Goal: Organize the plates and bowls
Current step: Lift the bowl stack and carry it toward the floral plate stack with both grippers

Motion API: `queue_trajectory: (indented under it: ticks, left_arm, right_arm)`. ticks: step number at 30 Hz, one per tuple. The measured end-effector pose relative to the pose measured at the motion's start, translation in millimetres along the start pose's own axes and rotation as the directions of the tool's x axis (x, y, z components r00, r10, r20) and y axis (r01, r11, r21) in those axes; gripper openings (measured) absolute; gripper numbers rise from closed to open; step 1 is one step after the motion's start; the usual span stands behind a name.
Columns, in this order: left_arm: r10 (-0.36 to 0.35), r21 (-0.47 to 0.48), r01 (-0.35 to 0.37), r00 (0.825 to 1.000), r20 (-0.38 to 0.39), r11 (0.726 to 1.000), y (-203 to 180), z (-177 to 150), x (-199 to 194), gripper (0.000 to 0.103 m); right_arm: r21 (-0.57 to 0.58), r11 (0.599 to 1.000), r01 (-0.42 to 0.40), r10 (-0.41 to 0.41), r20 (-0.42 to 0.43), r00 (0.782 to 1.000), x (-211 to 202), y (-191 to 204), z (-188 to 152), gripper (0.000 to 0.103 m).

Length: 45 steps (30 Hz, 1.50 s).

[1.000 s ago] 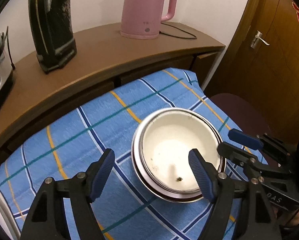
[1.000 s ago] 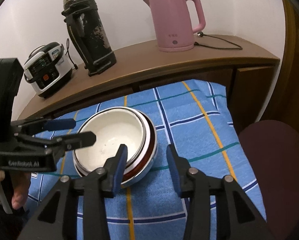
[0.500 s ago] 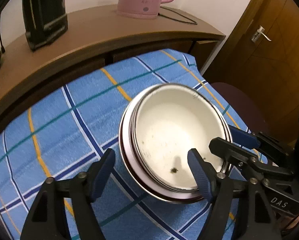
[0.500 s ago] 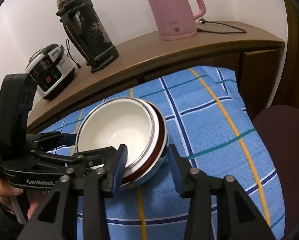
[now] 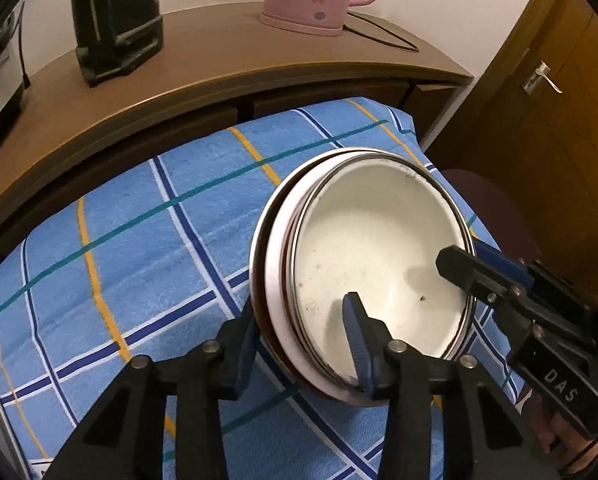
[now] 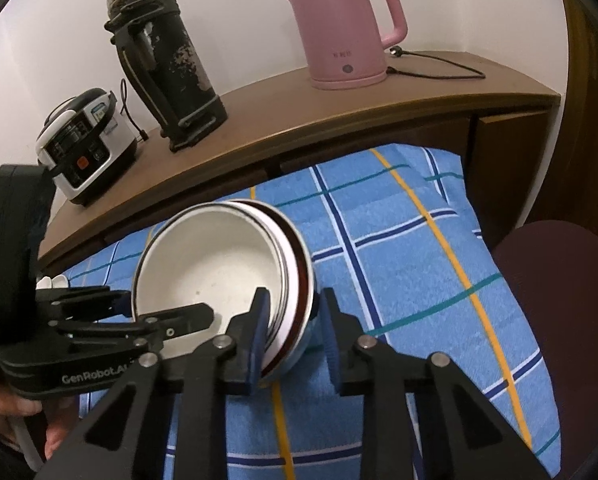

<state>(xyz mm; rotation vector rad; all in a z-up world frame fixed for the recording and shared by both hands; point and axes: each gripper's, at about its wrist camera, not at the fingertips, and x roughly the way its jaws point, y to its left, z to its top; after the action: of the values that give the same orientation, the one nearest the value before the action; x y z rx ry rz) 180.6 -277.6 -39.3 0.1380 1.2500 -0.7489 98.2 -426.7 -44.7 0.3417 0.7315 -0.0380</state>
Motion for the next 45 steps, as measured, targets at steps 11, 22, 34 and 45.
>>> queue_trajectory:
  ticks: [11,22,34,45]
  left_arm:
    - [0.0,-0.075,0.001,1.0,0.018,0.997,26.4,-6.4,-15.7,0.037]
    - [0.003,-0.198,0.005,0.999,0.038,0.98,76.2,-37.0,-35.0,0.037]
    - [0.043,-0.299,-0.007,0.993,0.114,0.954,127.4,-59.4,-70.8,0.037]
    - [0.101,-0.368,-0.029,0.979,0.177,0.929,164.4,-82.1,-104.3,0.038]
  right_arm:
    - [-0.028,0.998,-0.054,0.053,-0.04,0.998,12.1,17.5,10.2,0.023]
    - [-0.147,0.981,-0.123,0.107,-0.11,0.988,30.4,71.4,19.4,0.023]
    - [-0.3,0.94,-0.164,0.114,-0.178,0.977,43.0,145.2,36.3,0.023]
    - [-0.376,0.899,-0.223,0.152,-0.208,0.966,46.8,202.6,37.7,0.023]
